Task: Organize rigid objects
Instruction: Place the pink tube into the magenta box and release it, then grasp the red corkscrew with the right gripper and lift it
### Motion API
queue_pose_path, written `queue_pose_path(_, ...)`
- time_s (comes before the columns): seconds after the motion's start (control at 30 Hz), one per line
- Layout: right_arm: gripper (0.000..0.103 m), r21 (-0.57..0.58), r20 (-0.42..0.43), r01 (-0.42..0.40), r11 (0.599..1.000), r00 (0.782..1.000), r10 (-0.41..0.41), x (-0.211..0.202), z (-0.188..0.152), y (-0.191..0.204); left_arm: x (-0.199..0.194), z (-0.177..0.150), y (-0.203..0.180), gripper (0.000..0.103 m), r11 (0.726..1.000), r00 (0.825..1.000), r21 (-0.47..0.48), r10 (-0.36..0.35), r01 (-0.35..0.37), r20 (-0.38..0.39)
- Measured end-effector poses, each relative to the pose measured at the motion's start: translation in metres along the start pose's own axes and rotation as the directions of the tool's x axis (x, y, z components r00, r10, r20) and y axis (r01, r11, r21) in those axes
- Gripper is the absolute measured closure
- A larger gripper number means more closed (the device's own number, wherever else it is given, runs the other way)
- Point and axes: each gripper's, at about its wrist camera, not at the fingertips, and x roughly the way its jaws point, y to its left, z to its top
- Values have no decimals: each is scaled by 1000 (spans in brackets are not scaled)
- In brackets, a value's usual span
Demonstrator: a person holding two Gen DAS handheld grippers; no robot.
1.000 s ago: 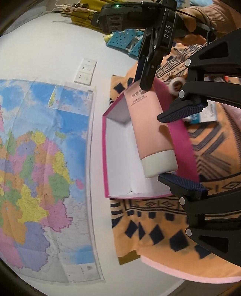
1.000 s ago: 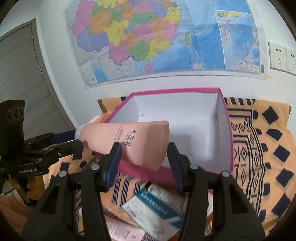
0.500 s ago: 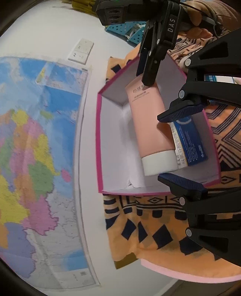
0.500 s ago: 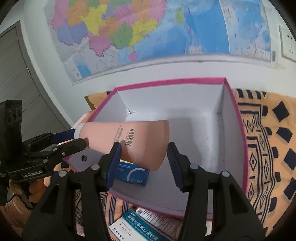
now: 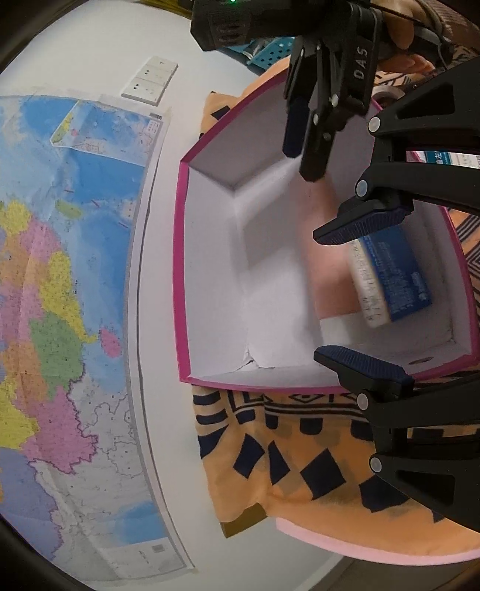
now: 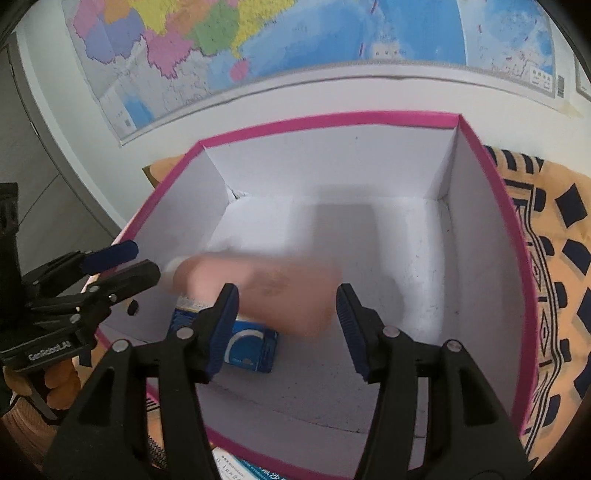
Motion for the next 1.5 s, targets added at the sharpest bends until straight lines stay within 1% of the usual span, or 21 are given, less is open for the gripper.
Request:
queue_pose_path(0.13,46,11,-10,-6,1000,1000,6,3,-4,-3,-7,-3,-2,46,1000,1000,7,7,-7,29)
queue_pose_path(0.23,46,16,12,-20,1000,1000,20,-6,-9,-2,-19,-6,-2,44,1000,998,11,-1,0,64)
queue_pose_path(0.3,46,16,41,-40,999,998,39,-19,-13,-2,-31,-11,-2,44,1000,996,15,-19,18,89)
queue_pose_path(0.37,46,6,78,-76,997,994,76,-39,-20,1,-45,-18,-4,43,999,993,29,-35,31,112)
queue_pose_path(0.5,46,-26,131,-127,992,983,129,-77,-39,7,-69,-35,-5,37,996,986,36,-89,85,141)
queue_pose_path(0.57,46,-45,144,-137,990,979,142,-92,-51,10,-78,-45,-7,36,994,983,36,-108,104,149)
queue_pose_path(0.7,46,-45,146,-145,988,978,150,-111,-75,9,-86,-71,-16,35,989,982,50,-145,140,119)
queue_pose_path(0.77,46,-31,143,-119,992,982,122,-118,-90,4,-87,-82,-23,35,987,984,62,-152,146,96)
queue_pose_path(0.8,46,-19,138,-108,994,984,110,-119,-96,1,-88,-89,-27,35,983,982,69,-173,168,78)
queue_pose_path(0.87,46,19,116,-97,995,989,94,-120,-111,-7,-88,-99,-36,35,974,976,83,-214,209,50)
queue_pose_path(0.93,46,43,92,-63,997,994,59,-119,-124,-13,-87,-109,-50,35,962,968,120,-251,246,25)
queue_pose_path(0.97,46,54,75,-40,998,997,36,-118,-133,-15,-86,-113,-59,35,953,962,138,-272,268,12)
queue_pose_path(1.03,46,76,41,-30,997,999,27,-117,-147,-21,-83,-119,-72,35,938,951,161,-309,307,-13)
queue_pose_path(1.07,48,79,28,-24,997,999,22,-116,-153,-21,-80,-122,-80,35,928,944,173,-329,329,-32)
queue_pose_path(1.13,51,69,4,1,998,1000,-2,-115,-162,-19,-76,-127,-91,35,917,937,191,-346,350,-57)
queue_pose_path(1.23,52,42,-23,53,998,998,-52,-114,-173,-14,-69,-131,-108,35,899,923,209,-374,384,-91)
queue_pose_path(1.37,57,37,-47,72,997,996,-71,-109,-184,-12,-64,-137,-119,35,889,917,227,-381,398,-116)
queue_pose_path(1.4,61,42,-52,76,996,996,-74,-107,-185,-12,-63,-137,-120,35,887,915,226,-384,402,-122)
queue_pose_path(1.43,68,43,-54,76,996,996,-74,-105,-186,-12,-62,-137,-121,35,886,913,223,-388,407,-126)
queue_pose_path(1.47,71,46,-68,76,996,995,-73,-101,-188,-11,-62,-138,-121,35,886,912,220,-388,408,-130)
queue_pose_path(1.5,70,49,-73,76,996,995,-72,-98,-190,-11,-61,-137,-122,35,888,913,217,-385,406,-131)
